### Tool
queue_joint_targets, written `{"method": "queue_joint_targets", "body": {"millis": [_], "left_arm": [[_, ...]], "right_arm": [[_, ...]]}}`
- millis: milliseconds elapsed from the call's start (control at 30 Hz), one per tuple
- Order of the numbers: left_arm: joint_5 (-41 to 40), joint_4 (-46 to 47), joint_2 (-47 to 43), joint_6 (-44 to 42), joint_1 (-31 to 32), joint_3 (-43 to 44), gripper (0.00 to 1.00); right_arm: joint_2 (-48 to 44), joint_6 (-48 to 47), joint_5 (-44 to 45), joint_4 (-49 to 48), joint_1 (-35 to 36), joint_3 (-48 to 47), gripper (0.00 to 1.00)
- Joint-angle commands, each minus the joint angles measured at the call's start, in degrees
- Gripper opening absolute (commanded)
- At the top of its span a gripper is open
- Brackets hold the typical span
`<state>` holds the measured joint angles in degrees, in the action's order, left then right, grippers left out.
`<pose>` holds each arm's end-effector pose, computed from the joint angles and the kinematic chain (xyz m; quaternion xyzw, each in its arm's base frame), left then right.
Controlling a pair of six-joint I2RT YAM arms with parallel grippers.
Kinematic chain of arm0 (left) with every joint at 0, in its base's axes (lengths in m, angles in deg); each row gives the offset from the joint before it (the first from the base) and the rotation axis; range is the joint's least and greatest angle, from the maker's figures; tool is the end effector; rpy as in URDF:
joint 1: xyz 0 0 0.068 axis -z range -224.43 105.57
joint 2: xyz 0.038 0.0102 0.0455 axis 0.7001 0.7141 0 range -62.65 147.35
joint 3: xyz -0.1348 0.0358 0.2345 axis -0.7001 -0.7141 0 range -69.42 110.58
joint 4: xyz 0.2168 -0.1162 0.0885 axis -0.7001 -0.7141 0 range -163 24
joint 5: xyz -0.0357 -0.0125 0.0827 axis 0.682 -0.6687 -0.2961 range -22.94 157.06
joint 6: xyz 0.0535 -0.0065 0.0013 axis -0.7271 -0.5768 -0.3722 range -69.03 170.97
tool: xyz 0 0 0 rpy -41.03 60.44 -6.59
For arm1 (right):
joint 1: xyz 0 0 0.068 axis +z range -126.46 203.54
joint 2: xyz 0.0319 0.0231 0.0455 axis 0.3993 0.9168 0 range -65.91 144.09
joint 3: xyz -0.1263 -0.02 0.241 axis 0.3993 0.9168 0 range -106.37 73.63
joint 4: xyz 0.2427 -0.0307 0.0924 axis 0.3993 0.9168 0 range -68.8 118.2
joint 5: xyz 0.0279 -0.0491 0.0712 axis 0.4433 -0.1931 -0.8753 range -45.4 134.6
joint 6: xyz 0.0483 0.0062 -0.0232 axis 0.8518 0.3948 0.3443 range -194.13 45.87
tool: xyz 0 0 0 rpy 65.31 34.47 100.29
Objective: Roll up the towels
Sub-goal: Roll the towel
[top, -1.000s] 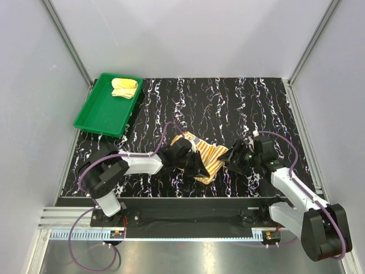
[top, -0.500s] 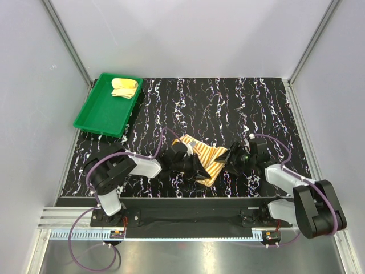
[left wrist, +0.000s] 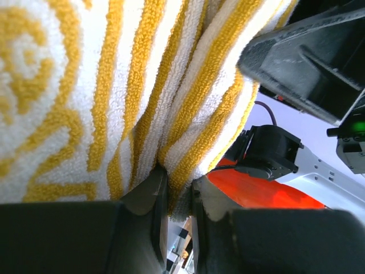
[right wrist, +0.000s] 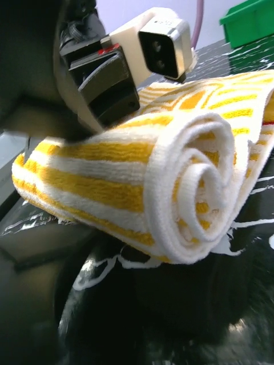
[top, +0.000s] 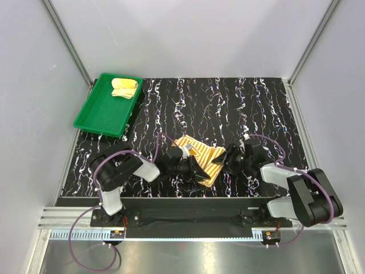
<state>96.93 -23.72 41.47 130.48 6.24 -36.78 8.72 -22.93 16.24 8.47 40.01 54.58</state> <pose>0.1832 -0.2516 0.1052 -0.0812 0.8396 -0.5371 0.0044 0.2016 0.0773 0.1282 0.1716 0.8774 0.4024 0.1971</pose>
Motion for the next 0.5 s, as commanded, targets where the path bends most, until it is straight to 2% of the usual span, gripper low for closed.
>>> {"method": "queue_joint_targets", "body": {"millis": [0, 100, 267, 300, 400, 433, 467], "left_arm": [[1.42, 5.62, 0.91, 1.97, -0.23, -0.91, 0.0], [1.33, 6.14, 1.26, 2.41, -0.31, -1.53, 0.0], [1.25, 6.85, 1.35, 2.85, -0.4, -2.23, 0.01], [1.33, 6.76, 1.18, 2.85, -0.4, -2.23, 0.1], [0.81, 2.47, -0.75, 0.31, -0.4, -1.53, 0.27], [-0.15, -2.85, -2.76, -2.48, -0.4, -0.57, 0.35], [-0.86, -5.95, -3.91, -3.9, -0.31, -0.13, 0.37]], "right_arm": [[1.48, 0.74, 0.76, -3.79, 2.25, -0.2, 0.56], [1.75, 0.57, 0.85, -3.53, 2.43, -0.64, 0.42], [0.96, -1.28, 2.17, 1.55, 2.69, -2.39, 0.36], [0.69, -1.71, 2.43, 2.7, 2.6, -2.74, 0.36], [0.25, -3.73, 3.66, 8.32, 2.69, -5.29, 0.36], [0.17, -5.04, 4.18, 11.47, 2.78, -6.86, 0.36], [0.08, -5.67, 4.45, 12.46, 2.78, -7.75, 0.36]]}}
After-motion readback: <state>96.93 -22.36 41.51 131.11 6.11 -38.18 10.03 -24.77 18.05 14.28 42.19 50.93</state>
